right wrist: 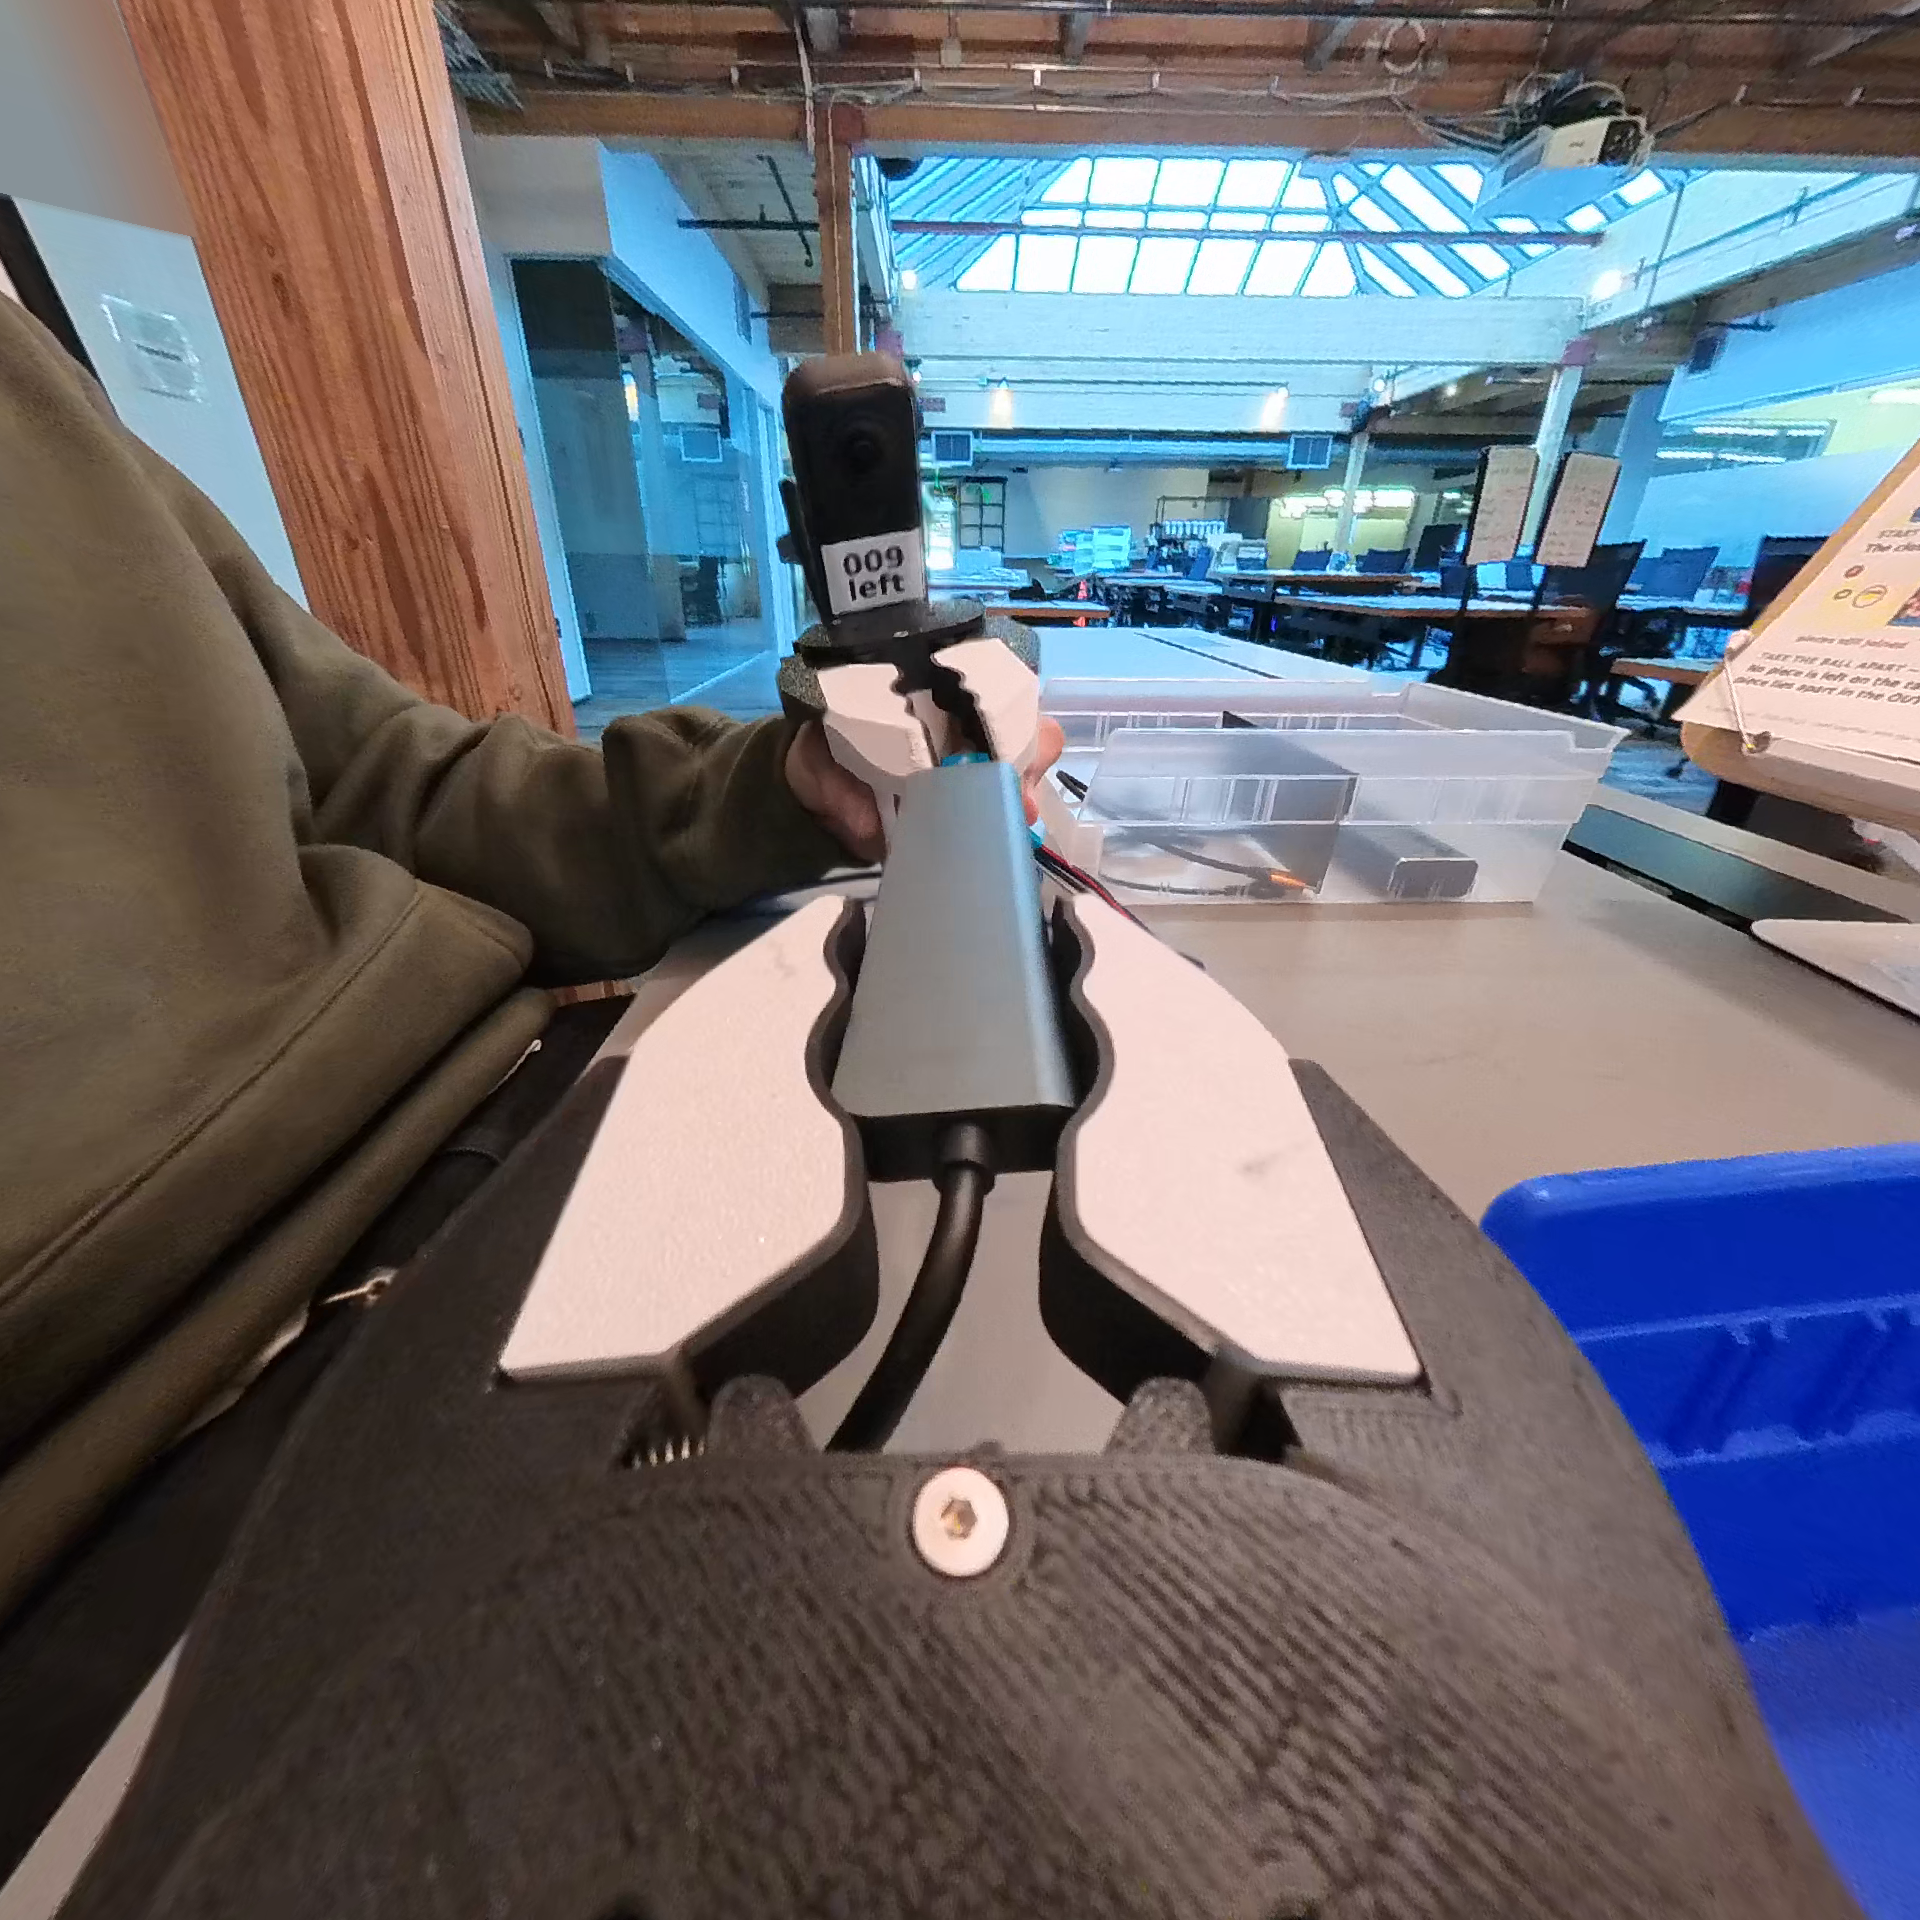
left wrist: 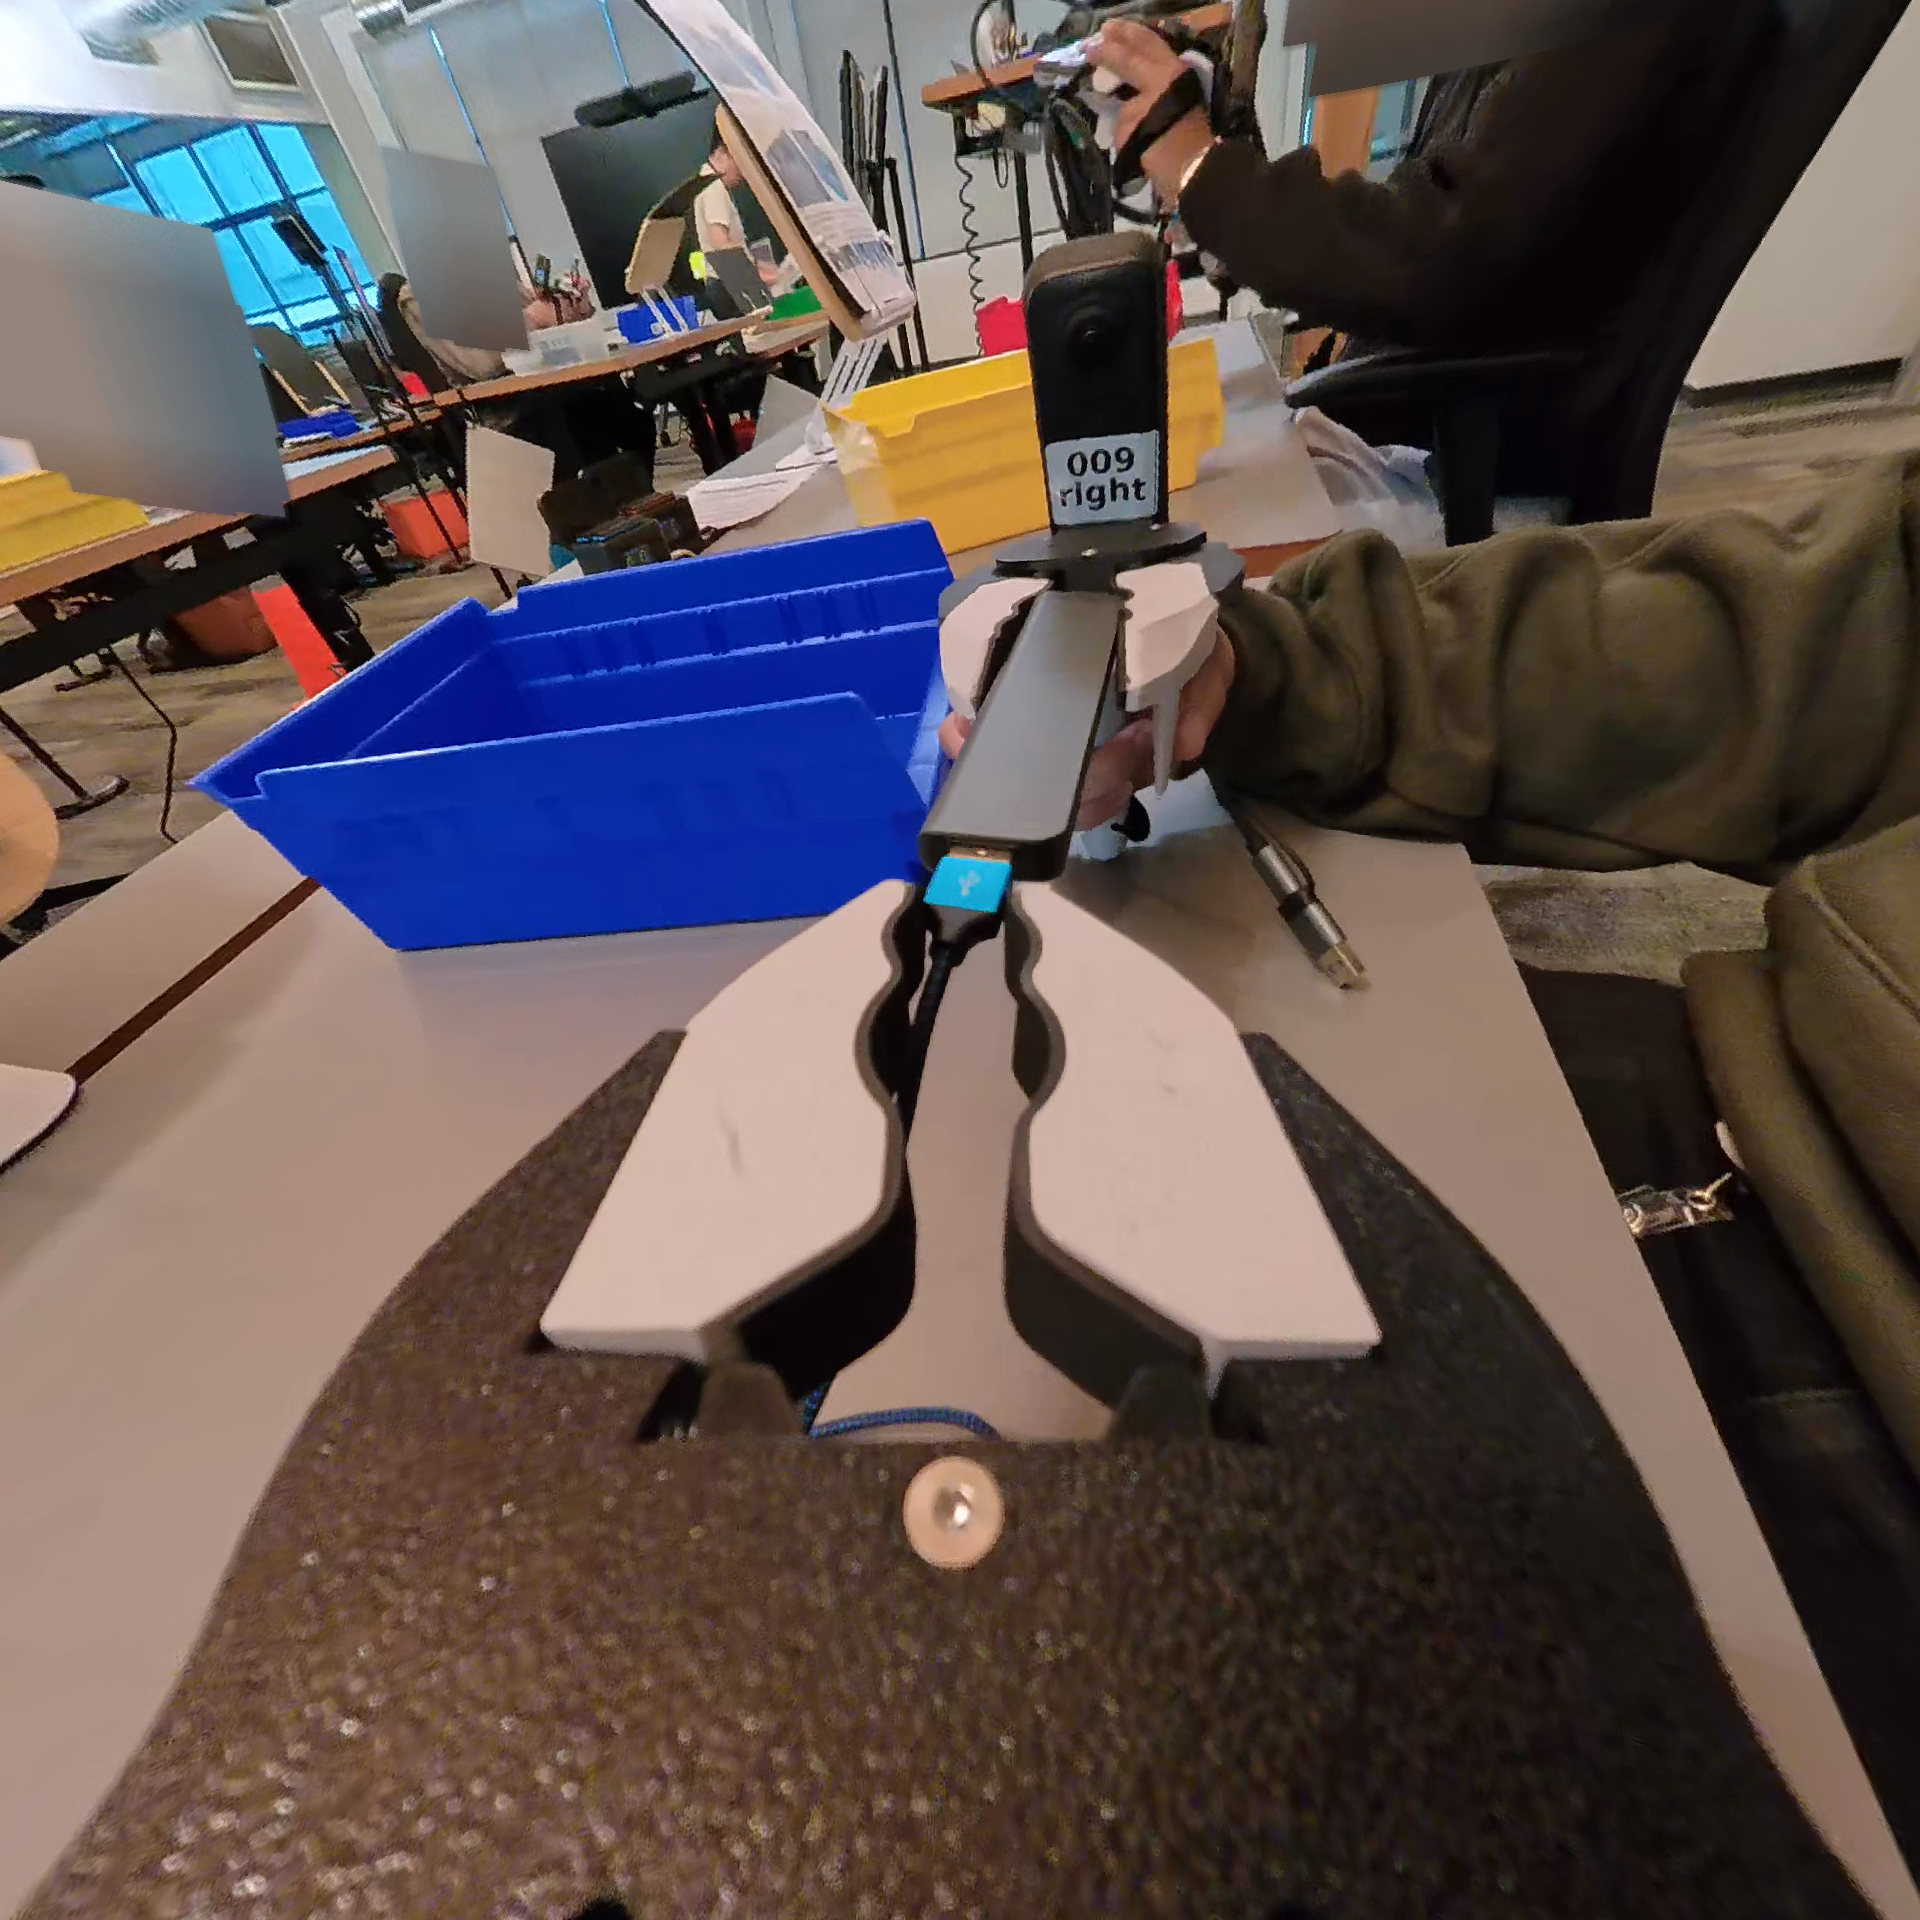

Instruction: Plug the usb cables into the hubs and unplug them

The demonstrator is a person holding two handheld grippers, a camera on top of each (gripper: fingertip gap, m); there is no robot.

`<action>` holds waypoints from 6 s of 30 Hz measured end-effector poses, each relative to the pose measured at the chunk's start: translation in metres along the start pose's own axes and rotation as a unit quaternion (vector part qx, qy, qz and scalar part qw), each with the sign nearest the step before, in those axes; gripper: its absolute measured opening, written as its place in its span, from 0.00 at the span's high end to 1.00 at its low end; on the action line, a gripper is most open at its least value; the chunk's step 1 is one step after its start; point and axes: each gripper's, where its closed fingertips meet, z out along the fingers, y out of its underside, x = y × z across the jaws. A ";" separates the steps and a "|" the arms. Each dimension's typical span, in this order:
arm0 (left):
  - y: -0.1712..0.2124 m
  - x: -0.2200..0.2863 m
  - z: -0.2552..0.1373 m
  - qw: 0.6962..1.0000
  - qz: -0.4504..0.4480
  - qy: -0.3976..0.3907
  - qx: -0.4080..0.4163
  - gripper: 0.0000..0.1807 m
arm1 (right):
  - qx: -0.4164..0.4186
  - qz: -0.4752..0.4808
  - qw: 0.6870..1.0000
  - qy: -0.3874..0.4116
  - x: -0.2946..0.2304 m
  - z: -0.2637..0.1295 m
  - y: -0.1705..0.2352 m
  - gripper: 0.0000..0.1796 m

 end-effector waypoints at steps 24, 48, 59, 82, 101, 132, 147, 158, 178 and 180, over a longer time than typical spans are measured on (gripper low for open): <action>-0.025 -0.001 0.006 0.996 -0.068 -0.050 0.006 0.93 | 0.011 0.013 0.997 0.075 0.020 -0.007 -0.003 0.69; -0.016 0.010 0.007 1.000 -0.019 -0.003 -0.001 0.92 | 0.012 -0.001 1.000 0.020 0.004 0.000 -0.003 0.76; -0.010 0.014 0.002 0.998 -0.041 0.030 -0.026 0.92 | -0.002 -0.010 1.000 0.005 -0.001 0.003 0.001 0.77; -0.013 0.011 -0.001 0.999 -0.033 0.005 -0.023 0.92 | 0.042 0.003 0.999 0.003 0.001 -0.006 -0.009 0.79; -0.021 0.010 -0.006 1.000 -0.020 -0.002 -0.006 0.92 | 0.029 0.000 1.000 -0.007 -0.001 -0.004 -0.006 0.79; -0.016 0.010 -0.002 1.000 -0.008 -0.005 -0.001 0.93 | 0.017 0.017 1.000 0.002 0.003 0.002 -0.003 0.77; -0.011 0.013 -0.010 0.999 -0.025 0.020 -0.014 0.93 | -0.015 0.036 0.999 -0.013 -0.002 0.011 0.005 0.78; -0.018 0.015 -0.002 0.998 -0.047 0.021 0.027 0.93 | 0.040 0.013 0.999 -0.013 -0.005 0.001 -0.008 0.79; -0.024 0.012 -0.009 0.999 0.004 -0.021 -0.034 0.98 | 0.076 0.028 0.996 -0.030 -0.005 -0.004 -0.016 0.79; -0.026 0.012 -0.009 1.000 -0.010 -0.018 -0.021 0.98 | 0.079 0.031 0.996 -0.031 -0.005 -0.005 -0.016 0.79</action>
